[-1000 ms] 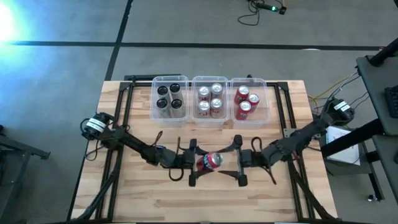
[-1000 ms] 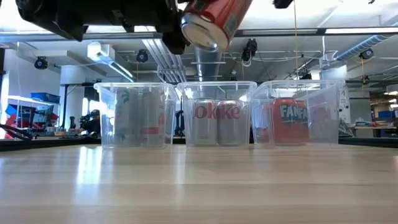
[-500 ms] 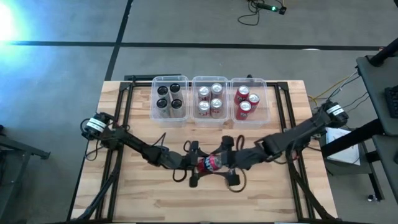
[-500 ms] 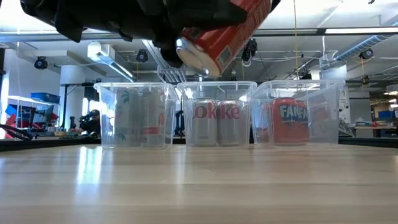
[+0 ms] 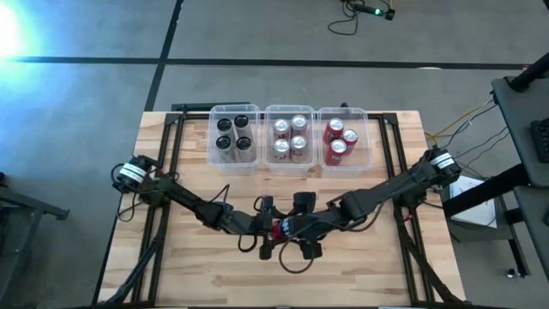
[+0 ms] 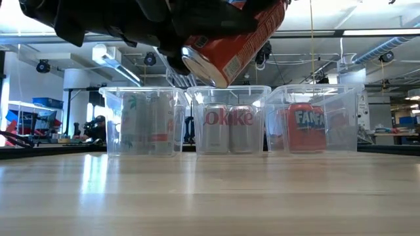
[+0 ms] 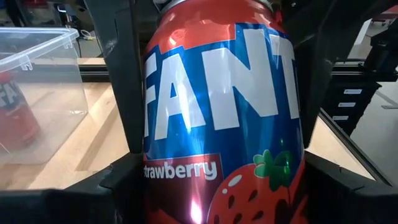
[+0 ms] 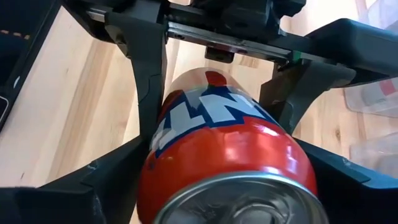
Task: Sort soda cans
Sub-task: Put the red soda can into the right transparent bin
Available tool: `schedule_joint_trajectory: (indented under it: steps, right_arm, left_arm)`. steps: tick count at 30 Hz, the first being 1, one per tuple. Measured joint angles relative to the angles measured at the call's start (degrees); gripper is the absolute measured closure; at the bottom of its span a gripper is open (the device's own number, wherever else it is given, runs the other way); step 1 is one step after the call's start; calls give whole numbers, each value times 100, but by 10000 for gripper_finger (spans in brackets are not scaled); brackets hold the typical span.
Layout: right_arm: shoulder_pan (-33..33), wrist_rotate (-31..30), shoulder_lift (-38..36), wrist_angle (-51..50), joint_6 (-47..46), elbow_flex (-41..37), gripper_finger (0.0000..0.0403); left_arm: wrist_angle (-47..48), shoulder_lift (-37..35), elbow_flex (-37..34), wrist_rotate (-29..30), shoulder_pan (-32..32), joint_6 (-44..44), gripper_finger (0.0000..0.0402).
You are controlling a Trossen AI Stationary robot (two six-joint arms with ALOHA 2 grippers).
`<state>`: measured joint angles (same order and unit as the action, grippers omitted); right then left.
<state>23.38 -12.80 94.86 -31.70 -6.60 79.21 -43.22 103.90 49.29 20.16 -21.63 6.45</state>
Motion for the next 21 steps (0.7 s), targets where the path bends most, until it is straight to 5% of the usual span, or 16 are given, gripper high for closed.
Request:
schedule_joint_trajectory:
  steps: [8, 13, 16, 21]
  right_arm:
    - [0, -23, -70, -42, 5, -1, 109]
    - [-15, 15, -268, -125, 18, -10, 105]
    - [-31, 40, -427, -384, 18, 35, 104]
    - [-96, -87, -811, -1355, 105, 300, 103]
  left_arm:
    - [-69, 0, -5, -34, -1, -81, 117]
    - [74, -116, 21, -234, 4, -49, 77]
    - [801, -370, 40, -264, 2, 31, 49]
    - [2428, -1012, -15, 623, 2, 387, 40]
